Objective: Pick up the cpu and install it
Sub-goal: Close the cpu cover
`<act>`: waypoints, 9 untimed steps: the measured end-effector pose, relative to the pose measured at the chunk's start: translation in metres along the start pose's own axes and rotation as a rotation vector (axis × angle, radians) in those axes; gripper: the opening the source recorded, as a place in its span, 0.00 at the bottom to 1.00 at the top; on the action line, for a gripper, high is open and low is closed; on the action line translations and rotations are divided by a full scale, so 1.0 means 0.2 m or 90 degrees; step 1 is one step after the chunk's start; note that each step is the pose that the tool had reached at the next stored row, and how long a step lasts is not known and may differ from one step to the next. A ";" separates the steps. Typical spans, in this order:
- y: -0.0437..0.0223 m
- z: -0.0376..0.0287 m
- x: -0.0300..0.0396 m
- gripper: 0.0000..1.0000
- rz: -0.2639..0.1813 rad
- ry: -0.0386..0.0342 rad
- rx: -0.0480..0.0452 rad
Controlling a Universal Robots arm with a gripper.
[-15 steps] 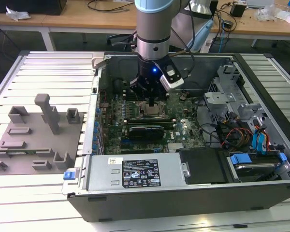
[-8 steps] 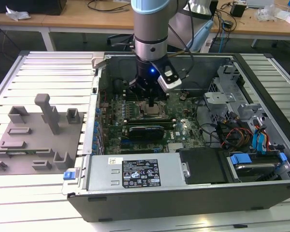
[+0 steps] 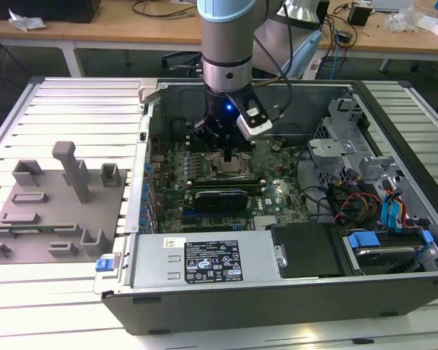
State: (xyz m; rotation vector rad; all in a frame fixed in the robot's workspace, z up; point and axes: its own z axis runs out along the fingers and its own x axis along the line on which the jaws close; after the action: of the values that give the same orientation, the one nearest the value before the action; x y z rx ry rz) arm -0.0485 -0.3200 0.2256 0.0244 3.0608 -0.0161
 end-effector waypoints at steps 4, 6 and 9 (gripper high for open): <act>0.000 0.001 0.000 0.11 0.000 0.0086 -0.0004; 0.000 0.001 0.000 0.11 0.000 0.0117 -0.0001; 0.000 0.001 0.000 0.11 0.000 0.0128 -0.0002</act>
State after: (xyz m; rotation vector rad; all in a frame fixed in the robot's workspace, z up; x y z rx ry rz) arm -0.0486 -0.3200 0.2254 0.0249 3.0809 -0.0153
